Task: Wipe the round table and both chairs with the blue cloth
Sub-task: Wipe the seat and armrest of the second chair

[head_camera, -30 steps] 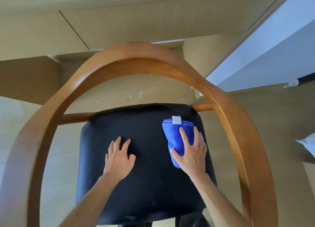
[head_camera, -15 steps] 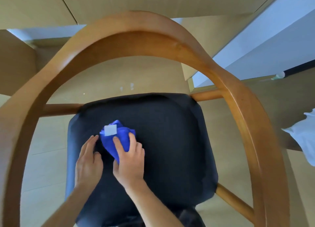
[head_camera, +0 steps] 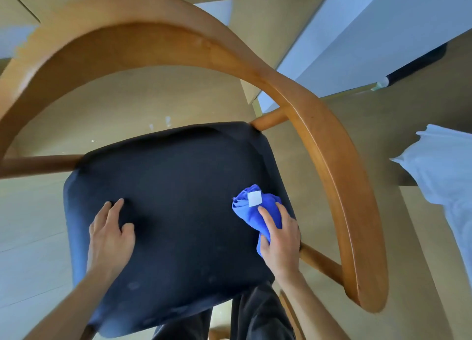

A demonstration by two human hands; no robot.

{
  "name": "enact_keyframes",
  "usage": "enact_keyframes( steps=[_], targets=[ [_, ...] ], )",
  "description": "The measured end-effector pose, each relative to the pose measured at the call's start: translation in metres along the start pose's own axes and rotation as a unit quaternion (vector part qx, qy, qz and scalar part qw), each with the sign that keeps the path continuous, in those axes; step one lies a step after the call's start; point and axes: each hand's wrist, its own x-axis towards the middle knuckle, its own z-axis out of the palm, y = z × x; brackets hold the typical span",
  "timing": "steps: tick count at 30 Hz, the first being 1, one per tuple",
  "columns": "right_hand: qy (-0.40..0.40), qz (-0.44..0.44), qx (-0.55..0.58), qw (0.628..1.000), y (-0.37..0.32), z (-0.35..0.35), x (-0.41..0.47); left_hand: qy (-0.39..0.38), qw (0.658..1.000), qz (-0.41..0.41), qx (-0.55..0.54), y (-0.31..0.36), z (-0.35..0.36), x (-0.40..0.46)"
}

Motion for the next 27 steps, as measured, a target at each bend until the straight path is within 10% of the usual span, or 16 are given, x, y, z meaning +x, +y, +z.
enact_keyframes(
  steps=[7,13,15,19,27],
  targets=[
    [0.14,0.426,0.166,0.879,-0.037,0.02,-0.035,-0.007,1.0,-0.005,-0.009,0.001,-0.001,0.0],
    [-0.06,0.126,0.188,0.972,-0.204,0.057,-0.109,-0.022,1.0,-0.008,-0.013,0.001,-0.004,0.002],
    [-0.18,-0.05,0.161,0.969,-0.233,0.064,-0.142,-0.031,0.999,-0.006,-0.016,-0.002,-0.01,0.006],
    [-0.132,-0.335,0.008,0.933,-0.226,0.078,-0.124,-0.056,0.998,-0.002,-0.011,-0.005,-0.025,0.015],
    [-0.055,-0.141,0.02,0.988,-0.05,0.017,-0.036,-0.046,0.999,-0.001,-0.023,-0.011,-0.021,0.008]
  ],
)
